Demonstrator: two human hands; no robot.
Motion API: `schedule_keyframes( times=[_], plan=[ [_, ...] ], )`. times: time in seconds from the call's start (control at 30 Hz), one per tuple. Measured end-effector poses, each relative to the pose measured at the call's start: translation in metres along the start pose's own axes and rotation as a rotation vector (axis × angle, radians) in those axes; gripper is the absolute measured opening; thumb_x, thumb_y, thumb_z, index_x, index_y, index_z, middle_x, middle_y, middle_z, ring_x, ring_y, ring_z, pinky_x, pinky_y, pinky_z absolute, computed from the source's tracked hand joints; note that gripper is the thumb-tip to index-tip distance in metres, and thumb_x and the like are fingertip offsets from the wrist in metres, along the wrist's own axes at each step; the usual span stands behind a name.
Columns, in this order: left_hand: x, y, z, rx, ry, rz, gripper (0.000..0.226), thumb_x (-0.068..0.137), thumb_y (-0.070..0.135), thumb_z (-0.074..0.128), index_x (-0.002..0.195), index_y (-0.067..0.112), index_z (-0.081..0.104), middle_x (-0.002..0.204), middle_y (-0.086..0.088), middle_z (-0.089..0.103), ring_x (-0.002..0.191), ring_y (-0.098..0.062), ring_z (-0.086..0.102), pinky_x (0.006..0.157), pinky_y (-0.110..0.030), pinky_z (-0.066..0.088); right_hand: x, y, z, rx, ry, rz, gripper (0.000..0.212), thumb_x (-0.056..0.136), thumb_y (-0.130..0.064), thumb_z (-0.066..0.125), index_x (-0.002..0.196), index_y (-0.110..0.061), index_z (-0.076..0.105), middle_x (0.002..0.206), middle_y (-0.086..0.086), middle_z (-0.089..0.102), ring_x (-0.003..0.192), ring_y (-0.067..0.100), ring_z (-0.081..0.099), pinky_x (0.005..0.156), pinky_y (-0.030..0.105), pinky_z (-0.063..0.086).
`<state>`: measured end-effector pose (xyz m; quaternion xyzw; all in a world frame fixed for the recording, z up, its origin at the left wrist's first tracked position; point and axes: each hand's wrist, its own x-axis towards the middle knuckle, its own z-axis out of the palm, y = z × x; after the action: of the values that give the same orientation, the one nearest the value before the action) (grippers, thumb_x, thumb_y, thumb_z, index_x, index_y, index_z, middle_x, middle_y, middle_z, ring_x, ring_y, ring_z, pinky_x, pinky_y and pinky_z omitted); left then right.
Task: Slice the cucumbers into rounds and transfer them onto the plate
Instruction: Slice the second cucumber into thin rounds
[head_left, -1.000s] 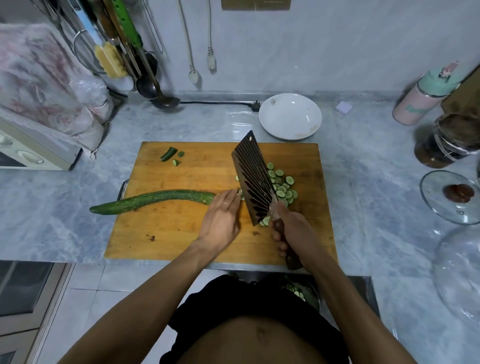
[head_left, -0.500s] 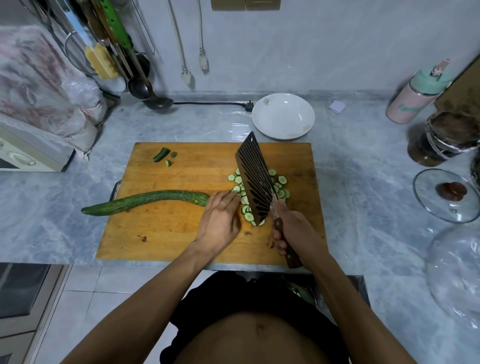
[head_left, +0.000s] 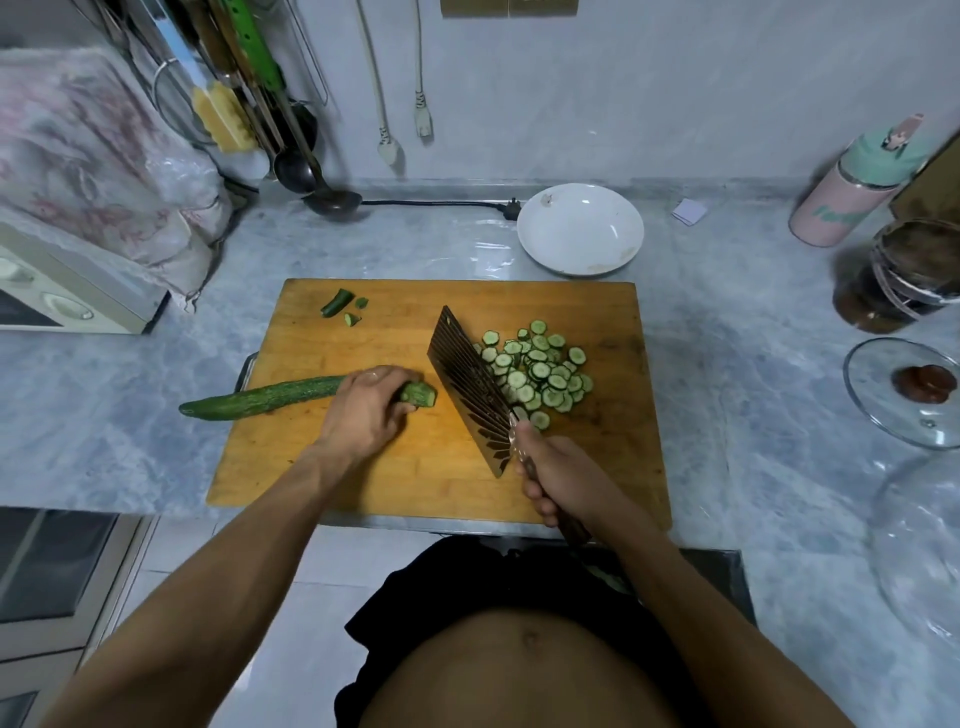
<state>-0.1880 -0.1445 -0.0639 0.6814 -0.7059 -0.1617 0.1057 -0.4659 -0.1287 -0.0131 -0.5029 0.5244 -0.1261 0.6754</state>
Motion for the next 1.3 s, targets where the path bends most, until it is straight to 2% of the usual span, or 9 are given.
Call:
schedule_keyframes(
  times=[0.07, 0.43, 0.57, 0.67, 0.77, 0.87, 1.0, 1.13, 1.3],
  plan=[
    [-0.001, 0.002, -0.001, 0.019, 0.006, 0.006, 0.037, 0.097, 0.027, 0.056, 0.134, 0.026, 0.054, 0.127, -0.003, 0.063, 0.115, -0.026, 0.057, 0.101, -0.044, 0.045, 0.004, 0.003, 0.003, 0.002, -0.011, 0.005, 0.059, 0.097, -0.065, 0.034, 0.081, -0.011, 0.052, 0.056, 0.0, 0.045, 0.043, 0.013, 0.039, 0.042, 0.023, 0.036],
    [-0.014, 0.026, 0.012, -0.011, 0.065, -0.087, 0.04, 0.098, 0.033, 0.054, 0.137, 0.024, 0.055, 0.13, -0.006, 0.062, 0.115, -0.032, 0.056, 0.097, -0.039, 0.045, 0.006, 0.005, -0.012, -0.177, 0.158, -0.078, 0.062, 0.099, -0.063, 0.028, 0.069, -0.013, 0.05, 0.058, 0.006, 0.049, 0.045, 0.015, 0.045, 0.045, 0.024, 0.04],
    [-0.008, 0.038, 0.021, 0.033, 0.071, -0.272, 0.041, 0.1, 0.035, 0.048, 0.14, 0.026, 0.051, 0.132, -0.009, 0.057, 0.114, -0.035, 0.053, 0.096, -0.039, 0.041, 0.008, 0.005, 0.0, -0.394, 0.149, -0.194, 0.056, 0.104, -0.05, 0.029, 0.069, -0.015, 0.055, 0.063, 0.0, 0.055, 0.057, 0.016, 0.053, 0.056, 0.028, 0.036],
    [-0.004, 0.043, 0.024, 0.011, 0.119, -0.349, 0.041, 0.098, 0.033, 0.05, 0.139, 0.026, 0.052, 0.126, -0.009, 0.057, 0.112, -0.033, 0.054, 0.098, -0.04, 0.04, 0.007, 0.012, 0.013, -0.463, 0.174, -0.243, 0.056, 0.103, -0.049, 0.033, 0.072, -0.01, 0.056, 0.065, 0.006, 0.056, 0.062, 0.022, 0.055, 0.058, 0.034, 0.037],
    [-0.014, 0.041, 0.029, -0.017, 0.197, -0.272, 0.04, 0.095, 0.025, 0.055, 0.134, 0.025, 0.057, 0.123, -0.006, 0.062, 0.104, -0.033, 0.06, 0.084, -0.039, 0.049, 0.002, 0.017, 0.026, -0.521, 0.215, -0.272, 0.049, 0.103, -0.049, 0.034, 0.069, -0.017, 0.047, 0.068, 0.005, 0.054, 0.07, 0.025, 0.056, 0.064, 0.038, 0.041],
    [-0.026, 0.033, 0.034, 0.024, 0.274, -0.115, 0.045, 0.086, 0.011, 0.061, 0.128, 0.027, 0.063, 0.135, 0.002, 0.059, 0.104, -0.028, 0.064, 0.066, -0.035, 0.054, -0.001, 0.014, 0.032, -0.587, 0.2, -0.267, 0.046, 0.103, -0.051, 0.031, 0.068, -0.023, 0.038, 0.071, 0.003, 0.05, 0.072, 0.023, 0.049, 0.065, 0.035, 0.036],
    [-0.026, 0.026, 0.039, 0.149, 0.269, 0.015, 0.06, 0.074, 0.0, 0.065, 0.13, 0.022, 0.062, 0.141, -0.001, 0.055, 0.111, -0.028, 0.061, 0.074, -0.039, 0.056, -0.005, 0.01, 0.031, -0.582, 0.193, -0.241, 0.047, 0.103, -0.051, 0.03, 0.068, -0.022, 0.038, 0.07, 0.002, 0.049, 0.07, 0.022, 0.049, 0.063, 0.035, 0.035],
    [-0.026, 0.023, 0.043, 0.183, 0.232, 0.027, 0.058, 0.079, 0.002, 0.062, 0.135, 0.019, 0.057, 0.142, -0.004, 0.054, 0.113, -0.031, 0.058, 0.08, -0.043, 0.054, -0.013, 0.006, 0.036, -0.571, 0.201, -0.22, 0.047, 0.103, -0.051, 0.028, 0.069, -0.021, 0.039, 0.077, 0.006, 0.053, 0.075, 0.023, 0.047, 0.065, 0.035, 0.036],
    [-0.025, 0.023, 0.044, 0.201, 0.225, -0.01, 0.053, 0.084, 0.004, 0.061, 0.135, 0.018, 0.057, 0.141, -0.007, 0.054, 0.115, -0.033, 0.056, 0.081, -0.045, 0.051, -0.023, -0.006, 0.042, -0.544, 0.195, -0.203, 0.047, 0.104, -0.049, 0.029, 0.068, -0.021, 0.04, 0.07, 0.0, 0.05, 0.068, 0.019, 0.049, 0.063, 0.032, 0.033]
  ],
)
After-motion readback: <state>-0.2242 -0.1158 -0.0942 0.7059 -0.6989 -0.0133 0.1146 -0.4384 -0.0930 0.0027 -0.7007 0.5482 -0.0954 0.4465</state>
